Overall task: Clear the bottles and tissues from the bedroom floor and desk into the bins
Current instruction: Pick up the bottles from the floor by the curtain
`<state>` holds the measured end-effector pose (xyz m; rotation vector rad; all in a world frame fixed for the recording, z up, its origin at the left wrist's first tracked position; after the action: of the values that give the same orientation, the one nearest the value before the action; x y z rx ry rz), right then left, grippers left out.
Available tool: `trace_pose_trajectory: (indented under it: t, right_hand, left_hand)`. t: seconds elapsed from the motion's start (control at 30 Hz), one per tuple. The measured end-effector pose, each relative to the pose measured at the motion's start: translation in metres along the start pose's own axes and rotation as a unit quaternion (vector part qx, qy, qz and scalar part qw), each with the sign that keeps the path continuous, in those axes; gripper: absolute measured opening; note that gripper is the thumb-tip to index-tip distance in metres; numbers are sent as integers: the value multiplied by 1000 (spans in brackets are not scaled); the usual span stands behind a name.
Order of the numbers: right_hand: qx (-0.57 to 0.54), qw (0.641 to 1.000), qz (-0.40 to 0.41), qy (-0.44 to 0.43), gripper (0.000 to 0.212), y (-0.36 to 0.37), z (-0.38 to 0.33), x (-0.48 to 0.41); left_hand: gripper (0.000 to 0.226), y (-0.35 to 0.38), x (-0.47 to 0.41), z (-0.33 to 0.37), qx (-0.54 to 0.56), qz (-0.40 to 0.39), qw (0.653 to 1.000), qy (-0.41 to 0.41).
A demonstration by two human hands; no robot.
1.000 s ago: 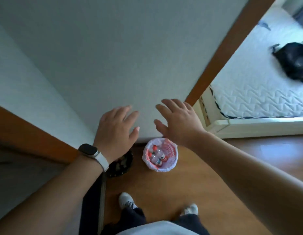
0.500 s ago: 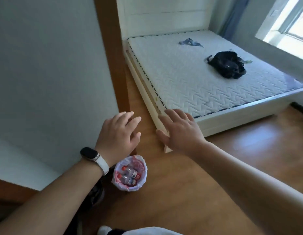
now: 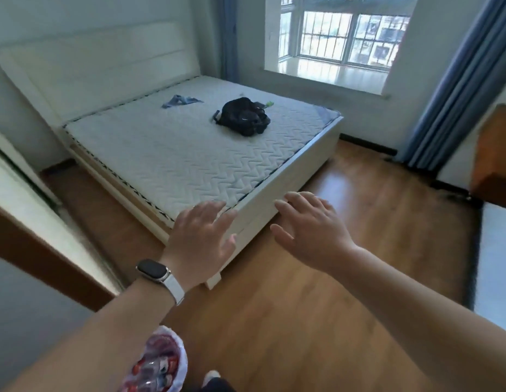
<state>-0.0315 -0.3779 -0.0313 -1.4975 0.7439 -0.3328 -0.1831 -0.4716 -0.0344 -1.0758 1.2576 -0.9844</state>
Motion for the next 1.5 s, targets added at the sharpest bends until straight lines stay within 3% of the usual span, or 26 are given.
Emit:
trace_pose_trajectory:
  t: [0.3,0.53,0.9,1.27,1.5]
  right_hand:
    - [55,989,5,136,52,-4,105,-7]
    - [84,972,-5,219,52,8,158,-89]
    - [82,957,-2,278,51,23,203,-213]
    - [81,941,-10,328,51,38,313,-245]
    - [51,946,3,319,54,64,426,-290]
  left_hand:
    - [48,37,-124,42,60,31,989,134]
    - [46,75,-244,7,77,27,980,179]
    - [45,99,-399,-57,100,24,970,219]
    - [45,127,-494,-9,109,40,956,271]
    - [48,161,-596,39,83,6,965,250]
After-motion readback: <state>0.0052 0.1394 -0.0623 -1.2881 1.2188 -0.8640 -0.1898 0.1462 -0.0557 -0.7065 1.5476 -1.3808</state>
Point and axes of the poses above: each hand's wrist, its own x-axis away from the middle knuckle, its own y-axis out of the palm, z = x × y, the point moved 9 cm from there along -x, towards the middle knuckle, and after that the axes turned 8 degrees about -z, right-handed, at the moved point
